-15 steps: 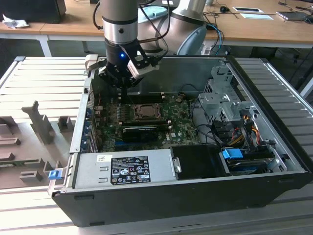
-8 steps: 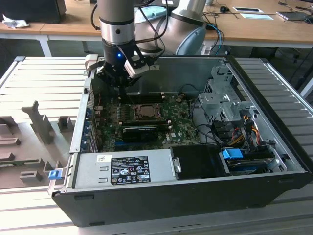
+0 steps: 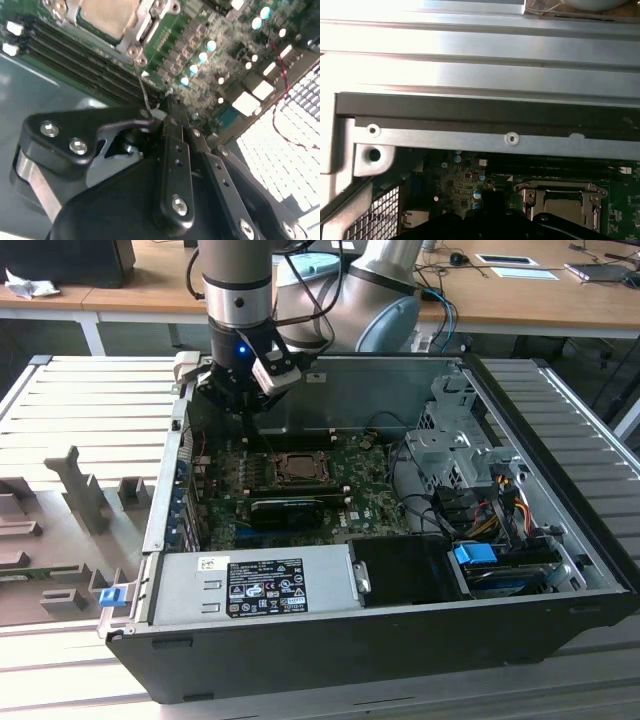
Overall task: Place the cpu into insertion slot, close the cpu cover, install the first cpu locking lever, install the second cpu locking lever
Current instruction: 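Install the first cpu locking lever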
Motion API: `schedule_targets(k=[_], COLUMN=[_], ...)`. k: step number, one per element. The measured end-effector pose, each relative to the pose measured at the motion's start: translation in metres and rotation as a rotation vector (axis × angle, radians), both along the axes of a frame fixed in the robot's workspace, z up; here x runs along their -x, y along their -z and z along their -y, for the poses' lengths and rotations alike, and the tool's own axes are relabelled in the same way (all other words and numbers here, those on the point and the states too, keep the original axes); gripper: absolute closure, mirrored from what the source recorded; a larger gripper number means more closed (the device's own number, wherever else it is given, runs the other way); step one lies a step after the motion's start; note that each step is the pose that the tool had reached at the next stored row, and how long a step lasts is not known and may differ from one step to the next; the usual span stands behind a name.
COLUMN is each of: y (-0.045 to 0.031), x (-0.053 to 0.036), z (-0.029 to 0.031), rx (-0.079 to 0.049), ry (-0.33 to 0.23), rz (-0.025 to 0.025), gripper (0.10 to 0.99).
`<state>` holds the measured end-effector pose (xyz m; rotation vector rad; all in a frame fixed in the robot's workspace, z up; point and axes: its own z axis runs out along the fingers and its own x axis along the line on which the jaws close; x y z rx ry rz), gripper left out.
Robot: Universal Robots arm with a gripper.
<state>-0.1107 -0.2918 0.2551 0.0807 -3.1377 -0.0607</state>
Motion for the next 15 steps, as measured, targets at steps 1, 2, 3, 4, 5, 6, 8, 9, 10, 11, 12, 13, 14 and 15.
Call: schedule_targets(k=[1, 2, 3, 4, 5, 6, 8, 9, 10, 11, 12, 13, 14, 15], y=[0.0003, 0.0003, 0.0004, 0.0004, 0.0005, 0.0005, 0.0007, 0.0012, 0.0020, 0.0030, 0.0037, 0.0050, 0.0060, 0.0070], x=[-0.0020, -0.0036, -0.0054, -0.0093, -0.0111, -0.0138, -0.0216, -0.0243, -0.0255, -0.0290, -0.0312, -0.0338, -0.0371, -0.0396], z=[0.0000, 0.0000, 0.0000, 0.0000, 0.0000, 0.0000, 0.0000, 0.0001, 0.0003, 0.0003, 0.0004, 0.0006, 0.0006, 0.0006], rx=[0.000, 0.000, 0.000, 0.000, 0.000, 0.000, 0.000, 0.000, 0.000, 0.000, 0.000, 0.000, 0.000, 0.000], ry=[0.000, 0.000, 0.000, 0.000, 0.000, 0.001, 0.001, 0.001, 0.002, 0.003, 0.003, 0.003, 0.004, 0.004], rz=[-0.0001, -0.0001, -0.0001, -0.0001, -0.0001, 0.0000, -0.0002, -0.0002, 0.0000, -0.0002, -0.0003, -0.0003, -0.0003, -0.0002], gripper=[0.980, 0.980, 0.980, 0.980, 0.980, 0.980, 0.980, 0.980, 0.980, 0.980, 0.980, 0.980, 0.980, 0.980])
